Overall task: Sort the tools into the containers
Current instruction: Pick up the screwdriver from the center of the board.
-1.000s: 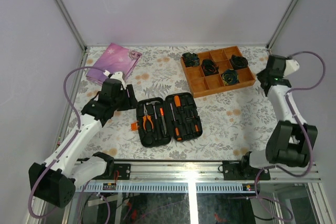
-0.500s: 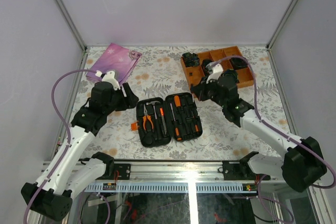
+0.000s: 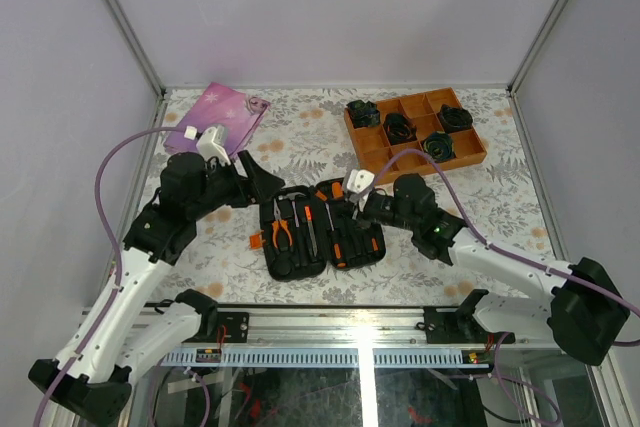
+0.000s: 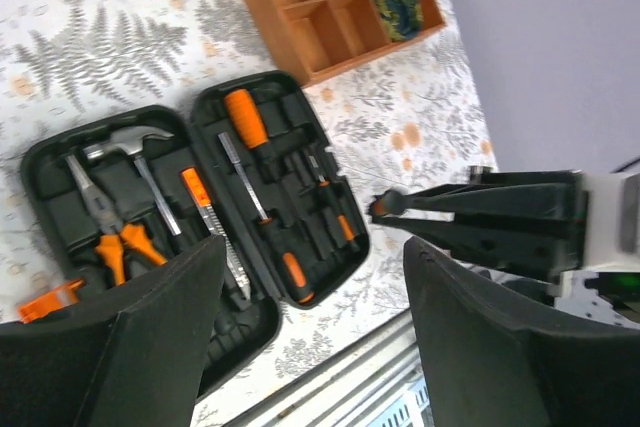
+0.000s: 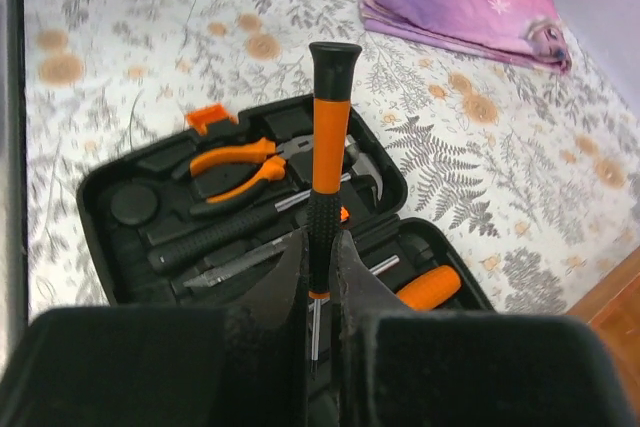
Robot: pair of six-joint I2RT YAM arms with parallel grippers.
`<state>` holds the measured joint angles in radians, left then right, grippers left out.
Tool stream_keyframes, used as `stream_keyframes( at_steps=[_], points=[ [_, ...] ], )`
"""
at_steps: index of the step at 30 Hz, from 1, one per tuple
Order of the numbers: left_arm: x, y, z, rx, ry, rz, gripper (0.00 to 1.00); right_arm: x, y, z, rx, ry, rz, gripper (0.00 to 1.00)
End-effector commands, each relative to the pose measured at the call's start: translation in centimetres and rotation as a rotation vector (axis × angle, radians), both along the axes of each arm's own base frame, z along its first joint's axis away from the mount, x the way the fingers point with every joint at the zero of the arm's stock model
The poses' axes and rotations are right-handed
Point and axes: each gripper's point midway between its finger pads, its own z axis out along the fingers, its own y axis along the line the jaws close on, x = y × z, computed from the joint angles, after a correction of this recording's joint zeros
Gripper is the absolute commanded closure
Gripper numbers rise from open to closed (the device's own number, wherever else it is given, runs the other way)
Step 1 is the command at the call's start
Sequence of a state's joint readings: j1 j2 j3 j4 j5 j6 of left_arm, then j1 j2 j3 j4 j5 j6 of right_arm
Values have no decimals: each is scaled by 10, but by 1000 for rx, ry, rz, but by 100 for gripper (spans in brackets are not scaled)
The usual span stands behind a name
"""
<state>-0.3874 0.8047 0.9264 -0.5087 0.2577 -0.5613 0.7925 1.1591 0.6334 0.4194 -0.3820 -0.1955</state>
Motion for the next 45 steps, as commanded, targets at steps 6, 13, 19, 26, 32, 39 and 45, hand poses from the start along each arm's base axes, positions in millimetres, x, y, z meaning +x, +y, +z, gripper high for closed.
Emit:
stream_keyframes(
  at_steps=[6, 13, 19, 26, 32, 39, 45],
  points=[
    [-16, -57, 29, -2, -85, -219, 24, -19, -2, 20, -264, -519, 306, 99],
    [-33, -96, 4, 89, -67, -402, 25, -32, -11, 27, -342, -706, 418, 98],
    [-45, -121, -15, 134, -35, -511, 35, -36, -17, 30, -388, -746, 454, 99],
    [-57, -140, -36, 165, 13, -598, 53, -38, -20, 35, -393, -765, 460, 99],
    [-53, -142, -47, 187, 35, -591, 79, -42, -21, 36, -382, -771, 467, 99],
    [-48, -136, -45, 200, 21, -542, 100, -48, -30, 65, -311, -750, 391, 69],
    [-37, -118, -34, 189, -44, -409, 100, -51, -42, 124, 35, -463, 102, 47]
  ],
)
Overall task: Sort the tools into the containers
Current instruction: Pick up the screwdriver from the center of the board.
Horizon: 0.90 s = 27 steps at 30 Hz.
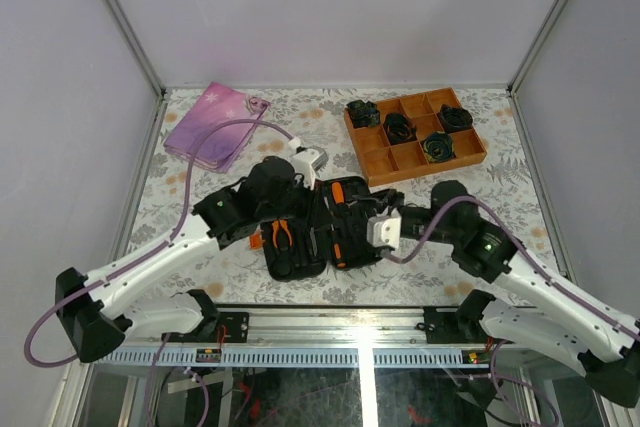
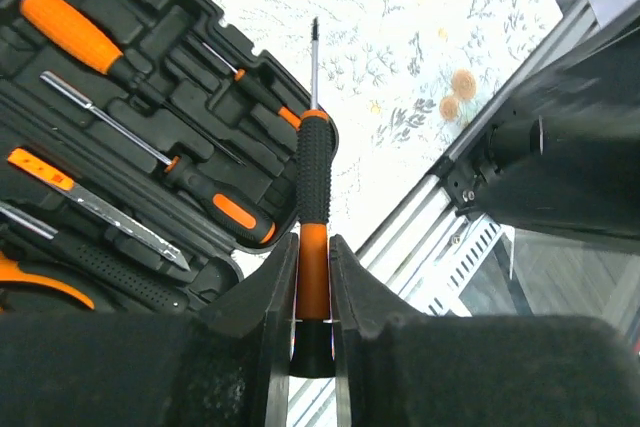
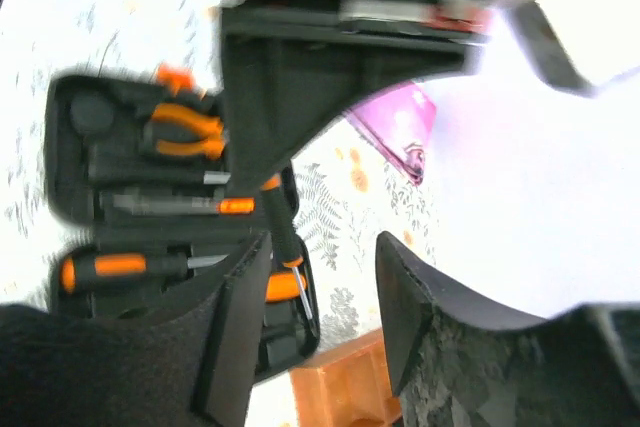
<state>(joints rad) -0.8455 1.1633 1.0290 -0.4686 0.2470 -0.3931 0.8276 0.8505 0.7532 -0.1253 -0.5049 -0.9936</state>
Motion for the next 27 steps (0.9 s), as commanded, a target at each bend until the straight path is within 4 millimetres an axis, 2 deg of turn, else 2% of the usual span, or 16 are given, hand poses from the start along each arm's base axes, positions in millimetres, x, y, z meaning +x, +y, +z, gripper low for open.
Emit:
stream_keyframes(
  at_steps=[1, 4, 8, 13, 16, 19, 22, 27],
  points=[
    [17, 13, 22, -66, -112, 136, 100, 1, -6, 80, 445, 302, -199, 47],
    [23, 21, 33, -130, -159, 206, 98, 10, -21, 101, 722, 604, -362, 47],
    [22, 26, 43, -206, -196, 239, 98, 23, -37, 98, 955, 986, -565, 42],
    [24, 29, 55, -304, -245, 272, 100, 28, -39, 94, 1084, 1211, -639, 37],
    [25, 30, 60, -347, -270, 286, 100, 41, -53, 81, 1240, 1347, -767, 36],
    [27, 30, 63, -374, -285, 296, 100, 50, -58, 63, 1326, 1463, -867, 37],
    [30, 28, 63, -385, -290, 300, 100, 55, -51, 52, 1367, 1561, -890, 37],
    [33, 21, 62, -396, -289, 287, 100, 61, -18, 43, 1326, 1697, -841, 37]
  ],
)
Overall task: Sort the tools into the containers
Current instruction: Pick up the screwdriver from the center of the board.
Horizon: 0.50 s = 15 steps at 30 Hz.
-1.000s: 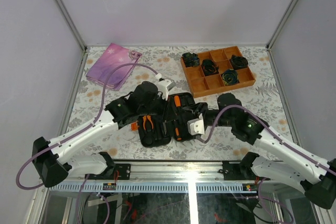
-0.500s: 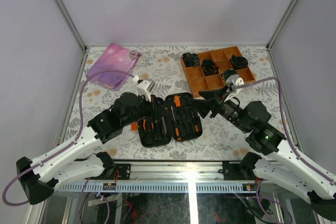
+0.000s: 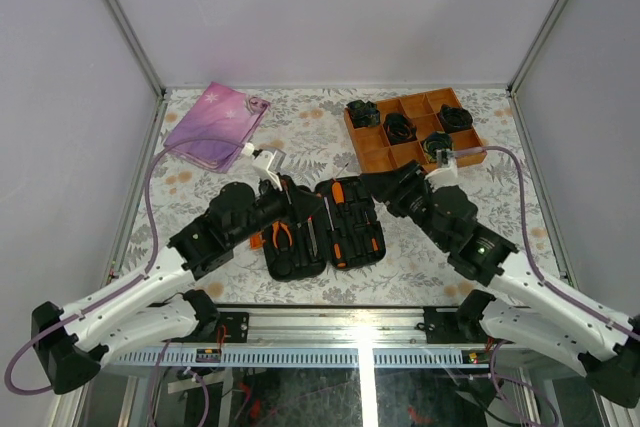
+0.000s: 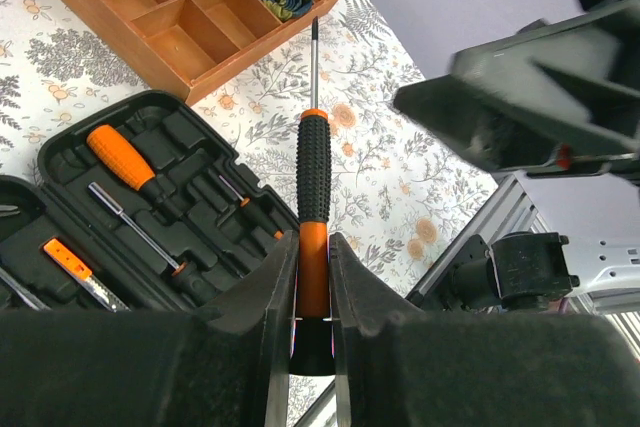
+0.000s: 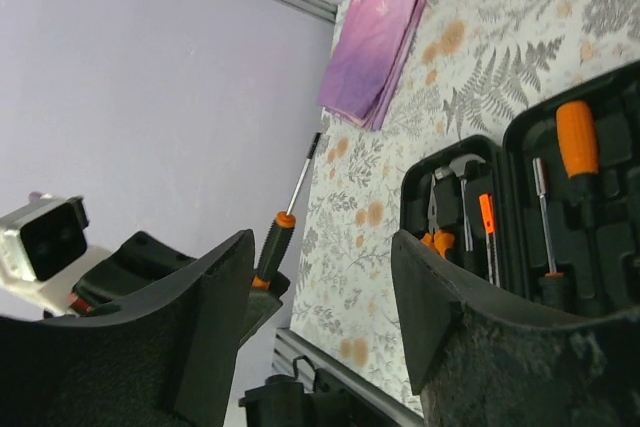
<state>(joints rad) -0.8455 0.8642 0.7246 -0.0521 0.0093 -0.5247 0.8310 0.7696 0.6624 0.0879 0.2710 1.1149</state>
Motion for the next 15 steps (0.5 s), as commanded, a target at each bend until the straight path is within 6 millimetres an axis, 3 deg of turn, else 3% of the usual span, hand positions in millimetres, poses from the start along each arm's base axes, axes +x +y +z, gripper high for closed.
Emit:
stream_keyframes(
  at_steps=[1, 7, 15],
  points=[
    [10, -8, 19, -75, -56, 12, 100, 9, 25, 11, 186, 66, 21, 37],
    [10, -13, 17, -71, -50, -2, 100, 12, 55, 14, 248, 83, 118, 41],
    [11, -18, 16, -71, -49, -15, 100, 8, 75, -6, 279, 163, 189, 46]
  ],
)
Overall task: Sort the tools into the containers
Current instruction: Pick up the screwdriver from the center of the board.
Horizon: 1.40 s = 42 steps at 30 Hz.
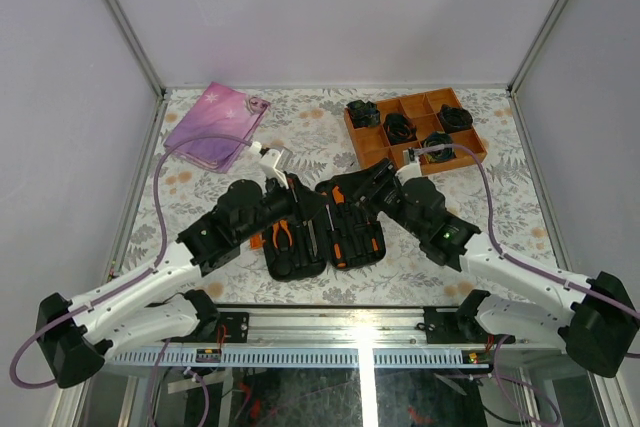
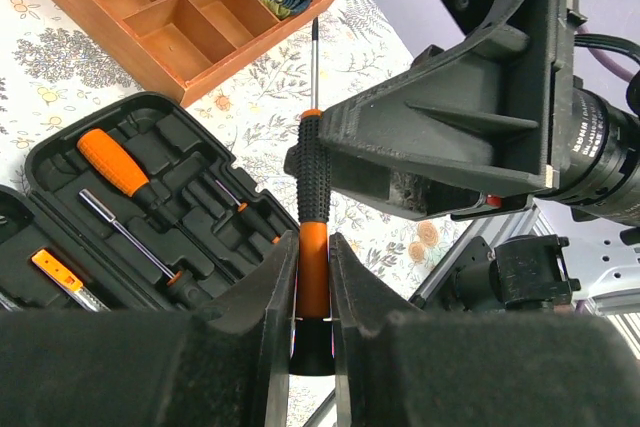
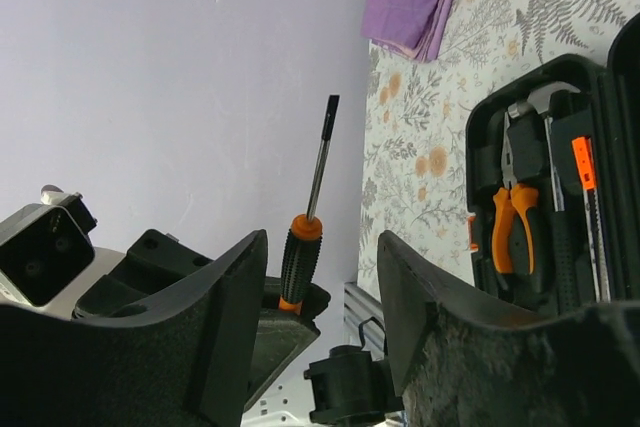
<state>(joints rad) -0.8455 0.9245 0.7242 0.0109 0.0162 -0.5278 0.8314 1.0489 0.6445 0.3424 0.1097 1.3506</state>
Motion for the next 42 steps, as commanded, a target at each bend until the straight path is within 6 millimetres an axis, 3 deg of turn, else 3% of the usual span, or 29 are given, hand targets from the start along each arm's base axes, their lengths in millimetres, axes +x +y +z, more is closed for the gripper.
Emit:
stream_keyframes(
  at_steps=[1, 6, 9, 11, 14, 18, 22, 28, 34, 37, 42],
  points=[
    [3, -7, 19, -65, -48, -12, 100, -6, 13, 25, 127, -17, 50, 47],
    [3, -10, 15, -55, -45, -25, 100, -6, 17, 29, 164, -34, 71, 61],
    [3, -9, 13, -44, -47, -25, 100, -7, 22, 32, 181, -45, 91, 82],
    [2, -8, 13, -37, -50, -28, 100, -7, 23, 32, 176, -49, 96, 91],
    [-2, -9, 14, -31, -54, -48, 90, -6, 22, 32, 159, -74, 89, 99],
    [-6, -5, 15, -13, -56, -59, 64, 0, 9, 34, 107, -145, 29, 100],
    [-9, 2, 11, 22, -49, -53, 49, 5, -7, 27, -34, -176, -30, 100],
    [-11, 14, -11, 107, 19, -23, 26, 12, -50, -5, -362, -200, -136, 100],
    [-5, 36, -24, 161, 65, 93, 22, 5, -88, -31, -702, -239, -117, 100],
    [2, 51, -29, 185, 100, 165, 22, -4, -89, -39, -795, -287, -16, 100],
    [18, 87, -43, 163, 231, 283, 23, -12, -89, -56, -912, -223, 89, 100]
  ],
)
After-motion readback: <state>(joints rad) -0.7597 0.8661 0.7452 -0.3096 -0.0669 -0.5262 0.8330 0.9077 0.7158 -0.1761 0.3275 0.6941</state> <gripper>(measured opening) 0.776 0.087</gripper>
